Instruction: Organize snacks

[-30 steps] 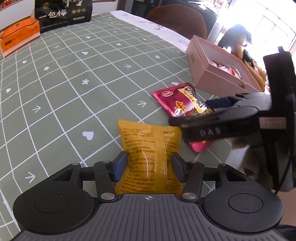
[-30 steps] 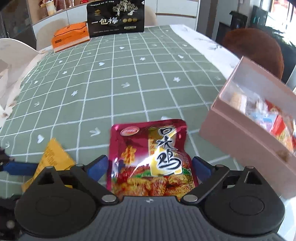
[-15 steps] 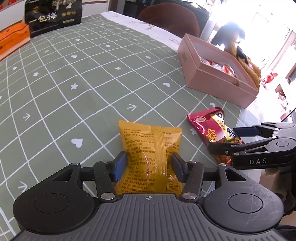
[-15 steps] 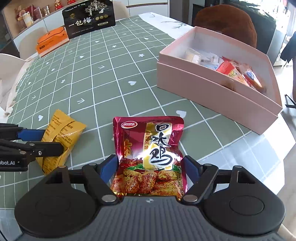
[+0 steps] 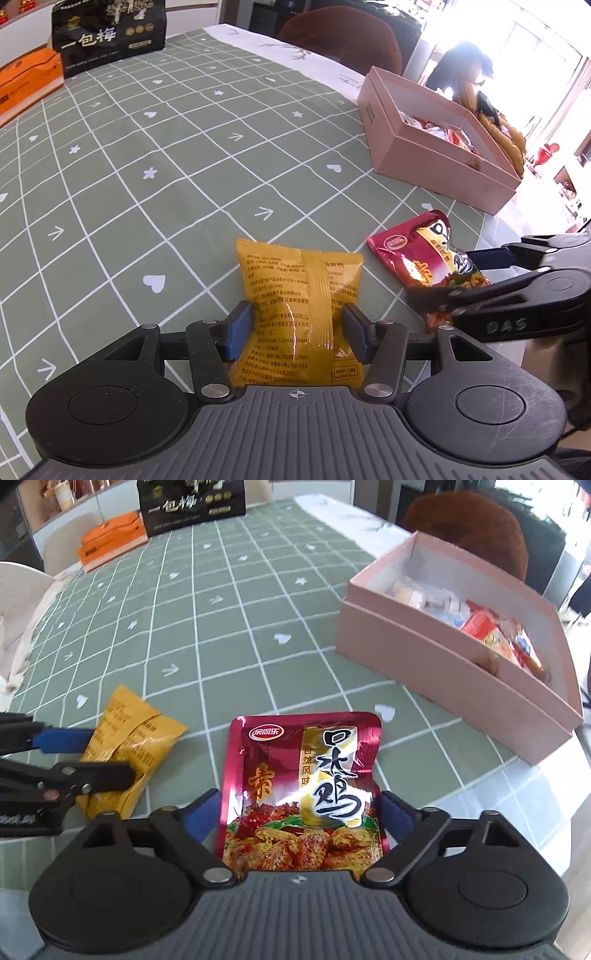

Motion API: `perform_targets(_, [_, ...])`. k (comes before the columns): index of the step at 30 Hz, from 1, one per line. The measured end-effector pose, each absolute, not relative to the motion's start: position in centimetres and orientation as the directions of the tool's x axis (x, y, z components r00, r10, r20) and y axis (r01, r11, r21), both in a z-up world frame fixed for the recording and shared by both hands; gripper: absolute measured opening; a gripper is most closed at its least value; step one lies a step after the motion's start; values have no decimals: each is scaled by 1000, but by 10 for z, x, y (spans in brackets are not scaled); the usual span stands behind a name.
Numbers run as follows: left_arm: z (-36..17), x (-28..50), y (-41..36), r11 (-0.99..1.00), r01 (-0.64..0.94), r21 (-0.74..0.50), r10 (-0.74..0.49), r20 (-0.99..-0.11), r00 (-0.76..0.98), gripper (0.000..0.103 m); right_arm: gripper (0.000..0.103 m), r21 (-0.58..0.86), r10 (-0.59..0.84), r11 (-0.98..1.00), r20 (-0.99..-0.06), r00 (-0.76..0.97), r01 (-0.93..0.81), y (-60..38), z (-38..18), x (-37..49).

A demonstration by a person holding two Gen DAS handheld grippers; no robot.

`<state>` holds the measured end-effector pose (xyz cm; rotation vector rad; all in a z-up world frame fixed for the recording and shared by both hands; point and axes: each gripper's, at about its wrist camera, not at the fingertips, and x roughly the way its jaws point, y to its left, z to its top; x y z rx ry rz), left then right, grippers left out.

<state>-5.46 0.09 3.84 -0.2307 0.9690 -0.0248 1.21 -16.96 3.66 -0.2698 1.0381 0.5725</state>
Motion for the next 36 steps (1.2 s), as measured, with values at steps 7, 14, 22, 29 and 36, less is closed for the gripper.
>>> perform_targets(7, [39,-54,0,977,-76,-197,-120,-814,568,59,65,64,299,845,-879,370,-531,-183,45,7])
perform_targets(14, [40,-61,-3,970,-42,-238,-168,-789,591,50,60,65,303,847,-875,378,-528,-199,50,-3])
perform_targets(22, [45,-56,-10,970,-23,-243,-181,-779,600,43,34,94,327,866,-850,414,-491,-218,65,-2])
perform_targets(29, [42,-55,-11,967,-52,-250,-173,-789,590,43,68,175,360,864,-870,336,-472,-213,43,-1])
perform_targets(36, [41,-56,-11,965,-65,-255,-169,-790,590,45,88,34,276,870,-860,429,-492,-178,34,-16])
